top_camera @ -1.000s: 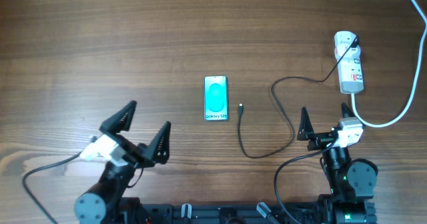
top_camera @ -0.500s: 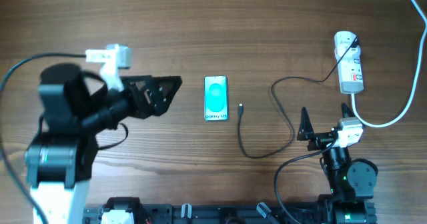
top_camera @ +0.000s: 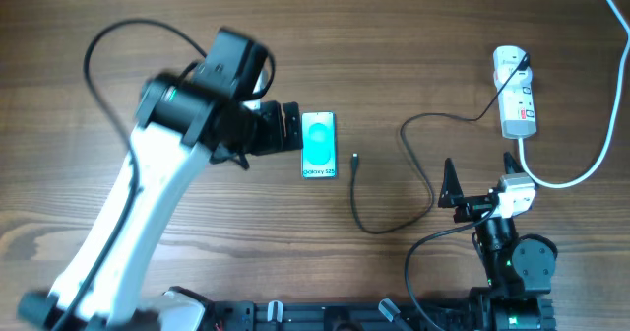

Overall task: Plug charger to phone and switch on socket
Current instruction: 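Move the left gripper over the phone and lower toward it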

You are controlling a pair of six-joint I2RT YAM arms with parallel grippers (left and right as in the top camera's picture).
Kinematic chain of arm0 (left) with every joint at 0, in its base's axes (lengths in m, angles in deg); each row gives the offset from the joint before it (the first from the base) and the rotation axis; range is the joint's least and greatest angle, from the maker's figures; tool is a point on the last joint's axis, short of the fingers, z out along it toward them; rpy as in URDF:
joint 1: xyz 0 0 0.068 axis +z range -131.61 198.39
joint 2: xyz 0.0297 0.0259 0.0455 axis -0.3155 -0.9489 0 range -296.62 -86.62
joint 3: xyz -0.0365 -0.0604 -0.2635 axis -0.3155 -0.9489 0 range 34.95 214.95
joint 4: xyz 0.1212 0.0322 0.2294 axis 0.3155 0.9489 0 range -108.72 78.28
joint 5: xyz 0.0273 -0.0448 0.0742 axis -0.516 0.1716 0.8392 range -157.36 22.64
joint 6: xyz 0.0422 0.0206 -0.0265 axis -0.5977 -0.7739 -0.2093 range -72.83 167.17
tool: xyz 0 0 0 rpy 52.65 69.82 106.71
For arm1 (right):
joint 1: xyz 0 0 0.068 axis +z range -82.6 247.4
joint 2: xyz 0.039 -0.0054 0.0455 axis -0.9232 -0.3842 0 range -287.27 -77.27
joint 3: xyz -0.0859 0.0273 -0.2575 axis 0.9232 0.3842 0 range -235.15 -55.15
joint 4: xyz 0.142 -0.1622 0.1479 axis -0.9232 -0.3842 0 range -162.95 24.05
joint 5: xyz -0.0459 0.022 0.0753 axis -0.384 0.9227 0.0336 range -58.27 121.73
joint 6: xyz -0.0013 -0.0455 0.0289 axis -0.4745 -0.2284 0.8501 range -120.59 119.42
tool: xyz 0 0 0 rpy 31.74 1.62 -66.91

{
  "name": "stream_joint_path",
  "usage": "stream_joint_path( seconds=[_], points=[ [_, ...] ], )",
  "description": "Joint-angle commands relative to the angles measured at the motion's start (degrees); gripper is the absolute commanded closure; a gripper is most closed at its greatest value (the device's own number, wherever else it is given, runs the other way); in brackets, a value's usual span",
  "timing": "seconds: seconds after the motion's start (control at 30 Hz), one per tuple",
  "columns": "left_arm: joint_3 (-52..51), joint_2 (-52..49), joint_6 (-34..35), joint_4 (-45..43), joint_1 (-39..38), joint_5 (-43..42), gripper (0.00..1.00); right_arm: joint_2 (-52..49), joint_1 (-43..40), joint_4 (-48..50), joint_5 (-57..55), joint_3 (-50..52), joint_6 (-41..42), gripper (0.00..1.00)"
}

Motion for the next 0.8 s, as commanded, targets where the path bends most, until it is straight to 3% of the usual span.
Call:
stream_joint_path(
  seconds=[0.0,0.23,0.37,0.57,0.67,0.77],
  points=[
    [3.39,-8.74,2.80,1.29,-1.42,6.99,0.00,0.33,0.28,0.20,-0.15,0.00,-0.52,0.00],
    [3.37,-16.65,3.65,-1.86,-2.14,3.48,0.00,0.33,0.28,0.17,-0.15,0.00,-0.52,0.00],
    [3.32,-18.95,10.51,-5.18,-2.27,3.48,0.00,0.33,0.28,0.17,-0.15,0.00,-0.52,0.00],
    [3.28,-23.69,10.01,-11.98,-4.04,3.41,0.00,0.33,0.28,0.20,-0.15,0.00,-0.52,0.00],
    [3.28,-27.26,2.16,-15.56,-4.68,-1.22,0.00,0.33,0.28,0.20,-0.15,0.00,-0.52,0.00],
    [3.28,-30.01,2.08,-16.17,-4.48,-1.22,0.00,0.33,0.28,0.17,-0.15,0.00,-0.52,0.00]
  ],
)
